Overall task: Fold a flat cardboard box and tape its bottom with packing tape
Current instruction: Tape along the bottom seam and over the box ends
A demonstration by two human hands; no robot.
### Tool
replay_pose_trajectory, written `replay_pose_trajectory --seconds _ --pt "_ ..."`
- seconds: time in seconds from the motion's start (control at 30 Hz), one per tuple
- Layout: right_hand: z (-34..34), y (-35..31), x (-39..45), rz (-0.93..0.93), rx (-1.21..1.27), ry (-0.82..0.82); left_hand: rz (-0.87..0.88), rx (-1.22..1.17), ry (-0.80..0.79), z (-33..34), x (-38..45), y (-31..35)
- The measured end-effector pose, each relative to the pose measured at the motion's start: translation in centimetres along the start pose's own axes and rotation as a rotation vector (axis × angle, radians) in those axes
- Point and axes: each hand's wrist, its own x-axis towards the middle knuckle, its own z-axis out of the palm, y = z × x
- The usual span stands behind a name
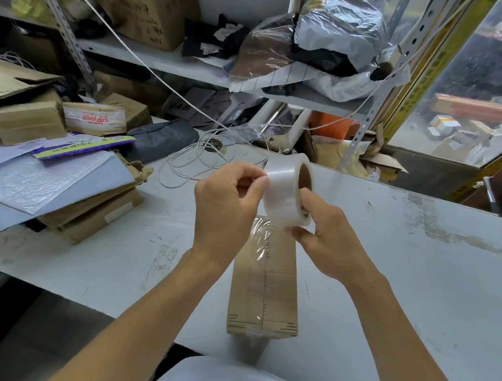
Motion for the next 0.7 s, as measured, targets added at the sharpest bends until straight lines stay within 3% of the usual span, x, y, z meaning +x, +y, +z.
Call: replay_pose_trajectory --seconds 0.17,0.37,0.5,0.7 --pt "0.0 0.0 -0.1 -0.029 -0.047 0.033 0.005 0.094 -0.011 1.0 -0.6 0.6" --pt "0.4 -1.0 -0.4 -0.017 0.104 0.080 -0.131 0.179 -0.200 1.1 0.1 0.6" --pt "0.5 -1.0 -0.3 0.010 0.047 0.130 -0.174 0.122 -0.267 0.9 -0.2 0.9" --pt "-0.6 -0.2 0.0 0.068 -0.023 0.168 -0.064 -0.014 -0.267 1.0 -1.1 1.4"
